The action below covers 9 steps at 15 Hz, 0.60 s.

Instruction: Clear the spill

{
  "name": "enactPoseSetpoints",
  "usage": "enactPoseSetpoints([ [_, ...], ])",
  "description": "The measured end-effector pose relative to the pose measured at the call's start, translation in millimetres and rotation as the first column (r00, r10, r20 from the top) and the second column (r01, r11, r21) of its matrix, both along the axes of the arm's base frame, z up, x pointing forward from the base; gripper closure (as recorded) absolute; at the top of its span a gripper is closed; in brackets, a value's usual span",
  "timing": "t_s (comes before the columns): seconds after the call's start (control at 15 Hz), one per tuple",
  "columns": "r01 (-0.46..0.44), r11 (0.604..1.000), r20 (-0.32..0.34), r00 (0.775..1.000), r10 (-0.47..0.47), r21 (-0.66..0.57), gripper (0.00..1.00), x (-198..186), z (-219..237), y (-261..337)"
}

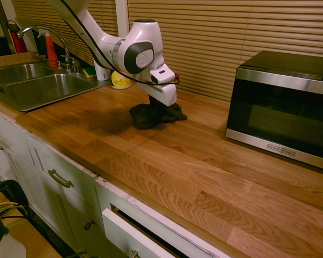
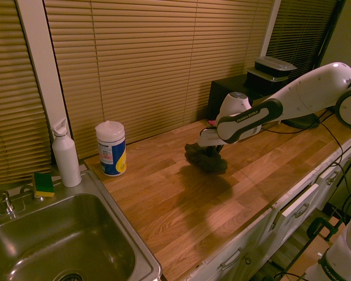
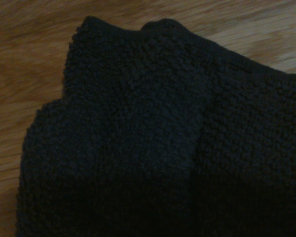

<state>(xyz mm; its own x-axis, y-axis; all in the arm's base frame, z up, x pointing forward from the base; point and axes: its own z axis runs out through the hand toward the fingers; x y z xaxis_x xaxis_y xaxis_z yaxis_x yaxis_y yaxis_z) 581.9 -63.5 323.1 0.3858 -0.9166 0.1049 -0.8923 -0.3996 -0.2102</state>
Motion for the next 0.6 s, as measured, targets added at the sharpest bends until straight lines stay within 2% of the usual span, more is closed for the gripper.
enactPoseSetpoints([
  [0.13,0.044,0.999,0.004,0.999,-0.044,0.003,1.00,-1.9,-0.4,-37.8],
  [0.27,0.053,0.999,0.008,0.999,-0.053,0.013,1.00,-2.7,-0.4,-50.8],
  [0.47,0.020,1.000,0.013,1.000,-0.020,0.002,1.00,-4.0,0.2,-45.7],
  [0.6,-0.027,0.999,0.041,0.999,0.029,-0.040,1.00,-10.7,-0.4,-36.1],
])
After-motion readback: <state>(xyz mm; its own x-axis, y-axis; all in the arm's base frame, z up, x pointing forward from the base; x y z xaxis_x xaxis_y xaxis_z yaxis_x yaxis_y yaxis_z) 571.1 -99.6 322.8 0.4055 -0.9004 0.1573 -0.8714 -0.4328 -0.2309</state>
